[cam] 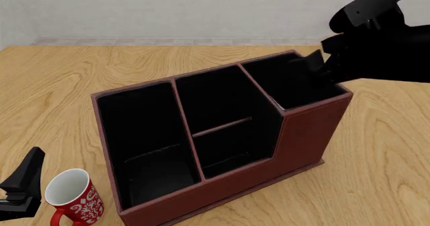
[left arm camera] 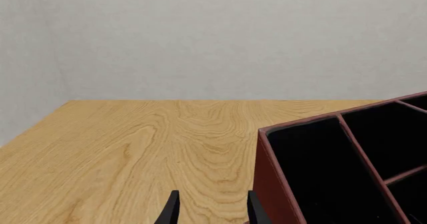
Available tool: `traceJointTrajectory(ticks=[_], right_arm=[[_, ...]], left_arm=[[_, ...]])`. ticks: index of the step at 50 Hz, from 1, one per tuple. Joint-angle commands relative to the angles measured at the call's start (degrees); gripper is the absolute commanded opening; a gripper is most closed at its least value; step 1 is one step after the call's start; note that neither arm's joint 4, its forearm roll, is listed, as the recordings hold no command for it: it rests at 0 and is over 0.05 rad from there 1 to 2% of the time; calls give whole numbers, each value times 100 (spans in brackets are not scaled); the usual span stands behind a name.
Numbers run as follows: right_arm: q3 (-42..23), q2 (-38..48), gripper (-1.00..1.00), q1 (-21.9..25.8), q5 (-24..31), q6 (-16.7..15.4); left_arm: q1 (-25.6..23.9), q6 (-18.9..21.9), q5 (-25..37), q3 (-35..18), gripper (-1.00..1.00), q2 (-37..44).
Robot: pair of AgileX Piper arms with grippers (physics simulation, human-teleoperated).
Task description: Pick up the book and place it in the right compartment of the caddy.
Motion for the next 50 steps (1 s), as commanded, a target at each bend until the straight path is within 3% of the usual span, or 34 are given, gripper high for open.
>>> traceJointTrajectory(ticks=[1,34,43,50], right_arm=[[138,-342,100,96,104,313],[105,-1408,100,236,389,132],[128,-1729,100,525,474,219],[96,-2082,100,1045,576,468]], left_arm=[[-1,-3,-9,10,100,11],[1,-3,-12,-1,100,33],[1,-3,-24,3,100,37],[2,-4,-33,5,100,46]])
